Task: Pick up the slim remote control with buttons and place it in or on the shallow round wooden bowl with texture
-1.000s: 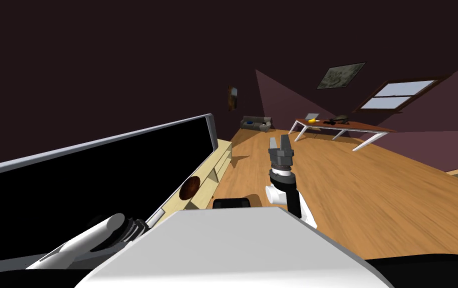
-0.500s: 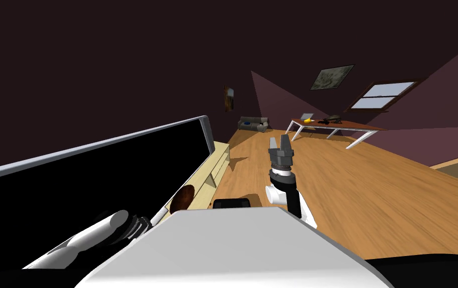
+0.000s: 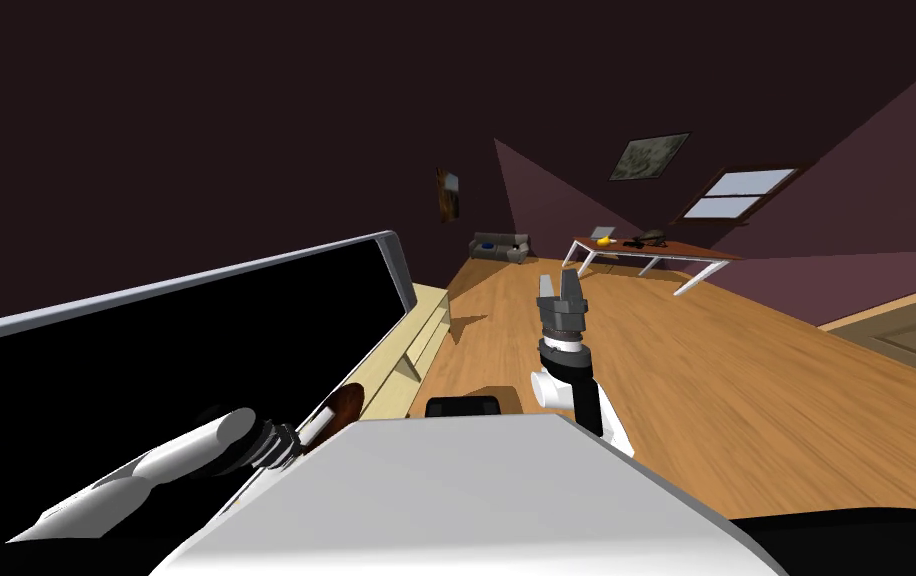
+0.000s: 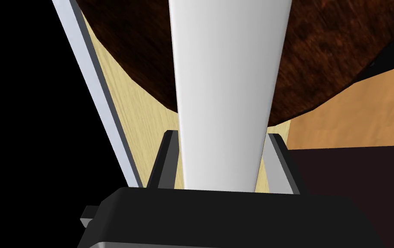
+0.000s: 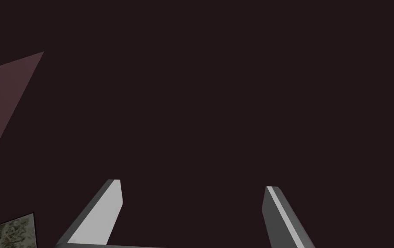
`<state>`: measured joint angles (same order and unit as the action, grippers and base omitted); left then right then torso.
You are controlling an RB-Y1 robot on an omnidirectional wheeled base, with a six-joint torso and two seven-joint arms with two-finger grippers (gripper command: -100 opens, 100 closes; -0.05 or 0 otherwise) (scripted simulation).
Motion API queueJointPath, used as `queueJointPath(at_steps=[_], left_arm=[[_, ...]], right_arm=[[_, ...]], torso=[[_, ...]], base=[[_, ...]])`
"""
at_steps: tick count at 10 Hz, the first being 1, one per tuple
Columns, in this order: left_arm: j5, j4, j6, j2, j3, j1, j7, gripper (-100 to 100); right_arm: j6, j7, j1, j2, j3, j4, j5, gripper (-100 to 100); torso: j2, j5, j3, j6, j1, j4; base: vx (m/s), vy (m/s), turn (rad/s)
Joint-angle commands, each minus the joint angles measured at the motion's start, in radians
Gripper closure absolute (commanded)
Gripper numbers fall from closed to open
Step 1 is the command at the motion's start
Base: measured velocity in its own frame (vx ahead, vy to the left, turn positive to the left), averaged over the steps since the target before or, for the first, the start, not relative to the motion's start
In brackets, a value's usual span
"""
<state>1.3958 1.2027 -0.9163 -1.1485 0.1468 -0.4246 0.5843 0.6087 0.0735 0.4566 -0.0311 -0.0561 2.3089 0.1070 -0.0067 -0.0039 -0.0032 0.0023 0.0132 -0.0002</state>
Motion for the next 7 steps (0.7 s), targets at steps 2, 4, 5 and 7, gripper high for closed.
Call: queueJointPath(at_steps=[2,4,5,7], left_arm=[[0.004,0.039,-0.017,-0.049,0.002,0.006,0.009,100],[0.003,0.03,-0.013,-0.036,0.002,0.007,0.007,-100],[0.003,0.03,-0.013,-0.036,0.002,0.007,0.007,-100],[0.003,0.03,-0.013,-0.036,0.002,0.007,0.007,-100]], right_arm=[[0.0,0.0,0.0,0.0,0.0,0.0,0.0,0],[0.0,0.0,0.0,0.0,0.0,0.0,0.0,0],[0.0,0.0,0.0,0.0,0.0,0.0,0.0,0],[0.0,0.0,0.0,0.0,0.0,0.0,0.0,0]], torso=[[-0.001,0.0,-0.001,0.0,-0.001,0.0],[0.003,0.0,0.001,-0.001,-0.005,0.0],[0.006,0.001,0.003,-0.001,-0.008,0.001],[0.008,0.002,0.005,-0.002,-0.01,0.002]], base=[[0.115,-0.116,-0.09],[0.03,-0.031,-0.02],[0.006,-0.005,-0.001],[0.0,0.0,0.0]])
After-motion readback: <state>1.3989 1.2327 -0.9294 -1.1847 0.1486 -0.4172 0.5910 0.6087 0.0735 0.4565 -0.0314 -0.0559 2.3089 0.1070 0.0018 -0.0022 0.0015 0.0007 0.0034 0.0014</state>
